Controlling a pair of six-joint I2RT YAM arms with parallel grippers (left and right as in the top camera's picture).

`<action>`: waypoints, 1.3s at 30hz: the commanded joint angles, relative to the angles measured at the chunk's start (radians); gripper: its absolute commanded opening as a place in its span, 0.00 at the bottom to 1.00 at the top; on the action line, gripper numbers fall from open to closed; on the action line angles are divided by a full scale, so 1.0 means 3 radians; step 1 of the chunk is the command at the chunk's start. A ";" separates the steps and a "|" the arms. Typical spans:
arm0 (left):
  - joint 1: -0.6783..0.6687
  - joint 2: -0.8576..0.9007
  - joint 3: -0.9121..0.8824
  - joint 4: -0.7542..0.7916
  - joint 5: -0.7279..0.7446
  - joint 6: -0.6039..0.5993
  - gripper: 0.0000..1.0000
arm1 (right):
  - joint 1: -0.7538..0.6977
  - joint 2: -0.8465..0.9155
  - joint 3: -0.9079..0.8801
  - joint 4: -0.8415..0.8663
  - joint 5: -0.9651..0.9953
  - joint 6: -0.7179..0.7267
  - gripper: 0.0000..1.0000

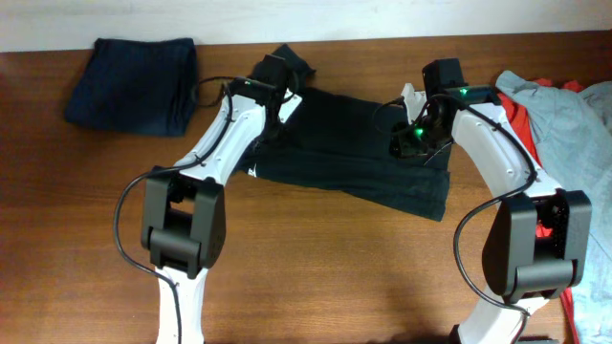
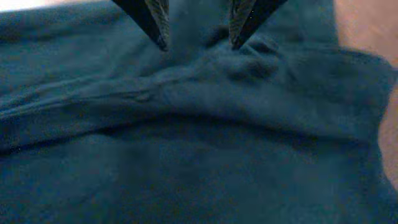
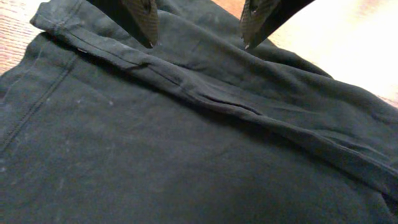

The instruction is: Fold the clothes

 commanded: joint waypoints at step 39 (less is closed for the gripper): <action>0.0112 0.0361 -0.0010 -0.0024 -0.0069 0.1338 0.43 | 0.0014 -0.0006 0.0042 -0.0117 0.0168 0.0013 0.49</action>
